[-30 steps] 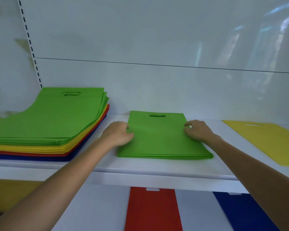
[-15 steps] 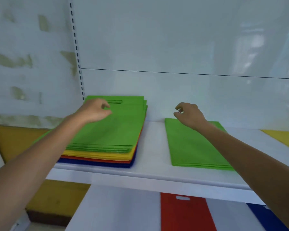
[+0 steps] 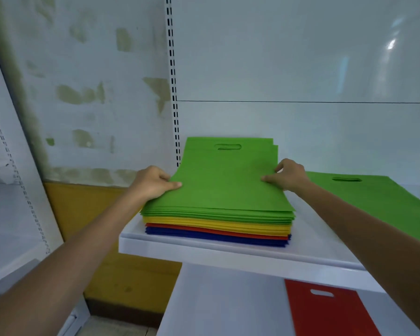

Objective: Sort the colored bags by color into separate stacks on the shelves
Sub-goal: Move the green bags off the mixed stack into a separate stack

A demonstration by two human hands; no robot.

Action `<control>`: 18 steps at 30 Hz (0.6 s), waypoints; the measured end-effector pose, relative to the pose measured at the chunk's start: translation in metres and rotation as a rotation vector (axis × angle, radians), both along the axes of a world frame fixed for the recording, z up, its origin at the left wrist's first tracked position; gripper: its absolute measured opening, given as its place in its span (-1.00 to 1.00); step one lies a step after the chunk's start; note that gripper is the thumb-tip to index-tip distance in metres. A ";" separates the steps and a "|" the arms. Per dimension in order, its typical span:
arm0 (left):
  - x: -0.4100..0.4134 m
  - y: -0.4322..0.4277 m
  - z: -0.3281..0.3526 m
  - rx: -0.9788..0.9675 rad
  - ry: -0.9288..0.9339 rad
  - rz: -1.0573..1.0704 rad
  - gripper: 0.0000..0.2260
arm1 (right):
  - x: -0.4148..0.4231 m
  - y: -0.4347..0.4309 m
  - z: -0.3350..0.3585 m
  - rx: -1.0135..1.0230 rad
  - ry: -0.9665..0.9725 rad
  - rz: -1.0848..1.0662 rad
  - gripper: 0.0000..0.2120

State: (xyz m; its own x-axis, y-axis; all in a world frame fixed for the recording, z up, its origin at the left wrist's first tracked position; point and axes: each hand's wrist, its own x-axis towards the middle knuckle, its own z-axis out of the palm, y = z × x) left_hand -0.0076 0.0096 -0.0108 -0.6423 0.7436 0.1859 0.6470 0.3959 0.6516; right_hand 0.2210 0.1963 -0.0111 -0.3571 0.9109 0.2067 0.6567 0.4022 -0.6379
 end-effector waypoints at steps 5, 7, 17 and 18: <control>-0.005 0.008 -0.004 0.089 0.016 0.049 -0.69 | -0.002 0.007 -0.006 -0.164 0.243 -0.089 -0.62; -0.007 0.010 -0.006 0.116 0.010 0.049 -0.73 | 0.000 0.010 -0.008 -0.250 0.359 -0.106 -0.63; 0.012 0.017 0.001 0.206 0.362 -0.079 -0.89 | -0.004 0.009 -0.002 0.366 0.112 -0.119 -0.90; 0.015 0.017 0.003 0.207 0.346 -0.081 -0.83 | -0.003 0.008 -0.001 0.393 0.119 -0.120 -0.90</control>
